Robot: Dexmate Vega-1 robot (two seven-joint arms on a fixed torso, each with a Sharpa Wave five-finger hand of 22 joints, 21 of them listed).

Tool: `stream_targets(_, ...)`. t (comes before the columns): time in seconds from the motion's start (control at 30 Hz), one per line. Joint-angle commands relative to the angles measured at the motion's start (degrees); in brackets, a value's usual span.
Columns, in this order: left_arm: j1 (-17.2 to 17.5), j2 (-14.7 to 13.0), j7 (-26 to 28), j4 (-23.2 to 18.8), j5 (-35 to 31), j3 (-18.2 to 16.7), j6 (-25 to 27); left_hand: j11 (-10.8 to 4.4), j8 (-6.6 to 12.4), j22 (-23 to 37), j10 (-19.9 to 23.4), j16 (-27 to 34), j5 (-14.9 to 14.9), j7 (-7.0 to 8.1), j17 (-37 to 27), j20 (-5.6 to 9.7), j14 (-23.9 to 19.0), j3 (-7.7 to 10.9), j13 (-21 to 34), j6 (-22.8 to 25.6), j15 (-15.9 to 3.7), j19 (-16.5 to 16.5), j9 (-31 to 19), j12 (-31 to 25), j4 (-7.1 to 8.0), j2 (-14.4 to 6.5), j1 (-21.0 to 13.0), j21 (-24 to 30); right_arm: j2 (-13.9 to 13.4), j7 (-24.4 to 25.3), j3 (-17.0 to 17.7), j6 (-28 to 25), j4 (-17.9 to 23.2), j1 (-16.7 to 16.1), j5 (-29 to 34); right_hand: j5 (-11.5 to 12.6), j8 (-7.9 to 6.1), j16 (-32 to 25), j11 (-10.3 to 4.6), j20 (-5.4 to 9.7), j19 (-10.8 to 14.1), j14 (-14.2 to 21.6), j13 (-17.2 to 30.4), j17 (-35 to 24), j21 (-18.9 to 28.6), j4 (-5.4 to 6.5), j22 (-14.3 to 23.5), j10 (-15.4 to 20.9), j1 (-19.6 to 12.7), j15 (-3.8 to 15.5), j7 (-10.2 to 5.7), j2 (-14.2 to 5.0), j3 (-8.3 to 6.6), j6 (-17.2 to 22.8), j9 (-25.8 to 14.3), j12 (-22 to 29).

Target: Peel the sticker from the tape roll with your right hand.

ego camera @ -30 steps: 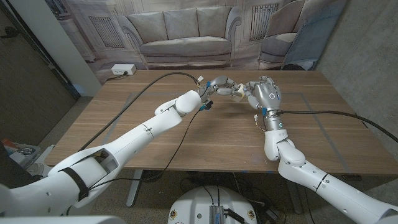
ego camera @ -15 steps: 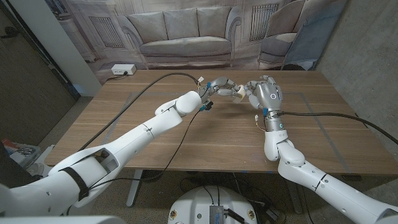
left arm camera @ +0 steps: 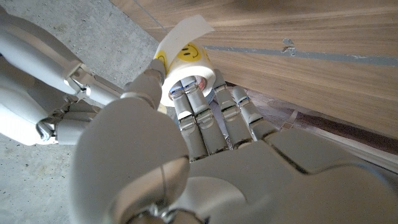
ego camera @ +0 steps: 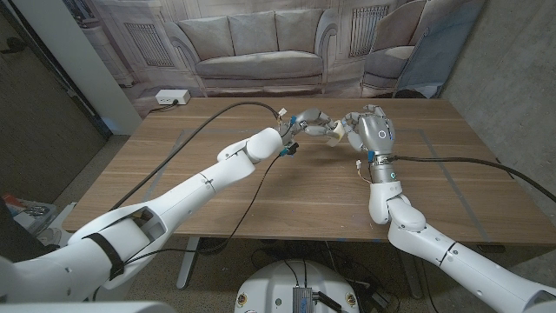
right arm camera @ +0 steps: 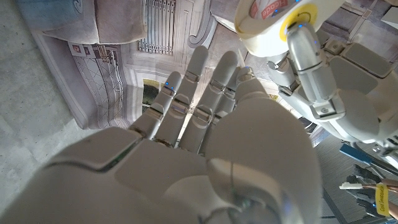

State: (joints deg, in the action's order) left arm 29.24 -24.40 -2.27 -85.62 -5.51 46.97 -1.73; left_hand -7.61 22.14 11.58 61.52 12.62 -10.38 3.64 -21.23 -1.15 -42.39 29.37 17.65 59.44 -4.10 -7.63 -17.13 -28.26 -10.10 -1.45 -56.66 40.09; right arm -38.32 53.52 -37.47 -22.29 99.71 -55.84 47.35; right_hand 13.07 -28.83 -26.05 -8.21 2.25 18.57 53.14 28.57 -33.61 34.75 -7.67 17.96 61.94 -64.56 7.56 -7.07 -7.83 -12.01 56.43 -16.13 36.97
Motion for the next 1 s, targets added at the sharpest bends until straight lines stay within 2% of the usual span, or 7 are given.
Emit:
stream_targets(0.03,0.6,-0.7,0.1,-1.0,-1.1,0.4,0.2,-0.08,0.28,0.2,0.4,-0.2,-0.2,-5.84,-0.3,-0.10,-0.5,2.07,6.3,6.1,-8.63,0.2,-0.3,-10.2,1.78,-3.9,-4.4,0.5,0.5,1.5,0.1,0.6,-0.8,0.4,-0.5,-0.1,-0.45,0.1,0.09,2.29,0.0,0.6,0.1,-0.2,0.4,0.22,0.3,0.5,-0.3,6.04,-0.29,-0.51,-0.34,0.5,-0.4,0.2)
stream_targets(0.5,2.1,-1.9,0.7,-2.9,-2.1,-0.1,0.9,-0.02,0.19,0.1,0.4,-0.2,-0.2,-5.89,-0.5,-0.05,-0.5,2.10,6.2,6.1,-8.60,0.3,-0.3,-10.5,1.81,-3.8,-4.4,0.8,0.8,2.6,0.2,0.9,-1.4,1.1,-0.7,-0.2,-0.59,0.4,0.20,2.40,-0.2,1.0,0.1,-0.7,1.1,0.19,0.3,0.7,-0.6,6.04,-0.22,-0.47,-0.32,0.7,-0.3,0.3)
stream_targets(0.57,2.9,-2.4,2.3,-4.0,-3.4,-0.2,1.4,-0.09,0.19,0.1,0.4,-0.2,-0.2,-5.89,-0.5,-0.11,-0.5,2.13,6.1,6.1,-8.58,0.4,-0.3,-10.5,1.83,-3.9,-4.4,0.8,0.7,2.3,0.3,1.0,-1.3,1.0,-1.1,-0.2,-0.64,0.5,0.14,2.53,-0.3,1.0,0.1,-0.7,1.3,0.21,0.3,0.6,-0.6,6.01,-0.20,-0.45,-0.29,0.7,-0.3,0.2)
stream_targets(0.9,4.1,-4.3,3.7,-6.1,-6.6,-0.3,3.2,-0.19,0.14,0.1,0.2,-0.3,-0.1,-5.85,-0.6,0.01,-0.4,2.17,6.1,6.1,-8.62,0.4,-0.3,-10.6,1.81,-3.9,-4.4,1.0,0.2,2.1,1.6,1.7,-0.3,0.0,-3.1,-0.3,-0.61,0.8,-0.13,2.54,-0.4,1.1,0.4,-1.0,1.8,0.27,0.3,0.6,-0.6,5.99,-0.21,-0.47,-0.25,0.5,-0.2,0.3)
stream_targets(1.0,4.3,-5.0,5.6,-7.0,-10.1,0.2,4.0,-0.10,0.08,0.1,0.2,-0.3,-0.1,-5.89,-0.6,0.00,-0.4,2.16,6.0,6.0,-8.61,0.5,-0.3,-10.6,1.84,-3.9,-4.4,1.0,0.0,1.9,1.9,1.4,0.2,-0.1,-3.1,-0.3,-0.64,0.9,0.07,2.52,-0.5,1.2,0.4,-1.1,1.9,0.33,0.3,0.5,-0.6,5.99,-0.27,-0.49,-0.22,0.5,-0.2,0.2)
